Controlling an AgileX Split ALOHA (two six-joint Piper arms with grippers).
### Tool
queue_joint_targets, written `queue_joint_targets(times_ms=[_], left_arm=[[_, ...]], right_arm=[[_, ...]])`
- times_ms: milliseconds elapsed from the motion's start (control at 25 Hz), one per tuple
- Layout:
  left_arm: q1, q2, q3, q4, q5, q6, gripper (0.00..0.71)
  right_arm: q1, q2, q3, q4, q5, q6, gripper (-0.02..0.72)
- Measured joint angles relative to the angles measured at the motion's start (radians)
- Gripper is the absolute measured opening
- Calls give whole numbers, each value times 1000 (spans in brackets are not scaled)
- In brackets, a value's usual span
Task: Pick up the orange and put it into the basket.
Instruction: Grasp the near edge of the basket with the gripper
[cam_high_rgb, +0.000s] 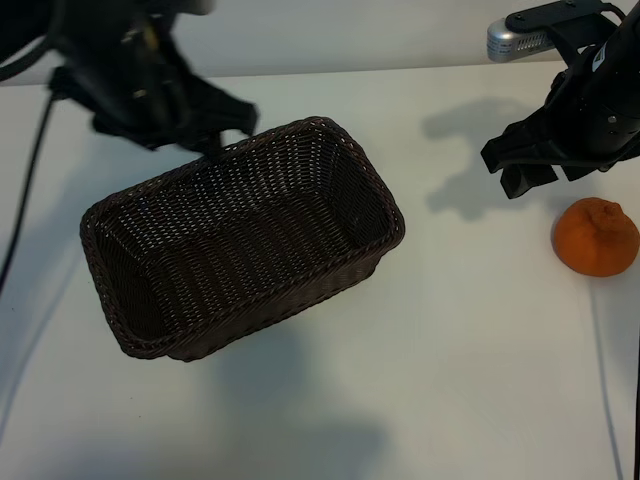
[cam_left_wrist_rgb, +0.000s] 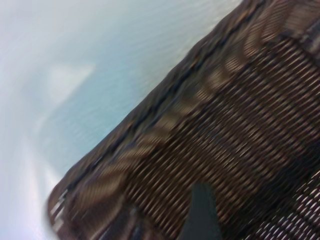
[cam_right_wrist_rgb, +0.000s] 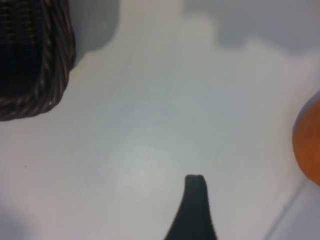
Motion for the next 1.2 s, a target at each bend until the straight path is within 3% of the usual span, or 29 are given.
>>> queue_joint_targets(times_ms=[400, 520, 840, 1200], left_arm=[[0, -315, 412, 124, -89, -279, 575], [34, -345, 490, 137, -152, -393, 575], [178, -344, 592, 130, -259, -489, 575], [189, -247, 621, 65, -377, -503, 575]], right_arm=[[0, 0, 0, 0, 3, -2, 583], [0, 0, 0, 0, 11, -3, 583], [0, 0, 0, 0, 14, -5, 583], [0, 0, 0, 0, 14, -7, 583]])
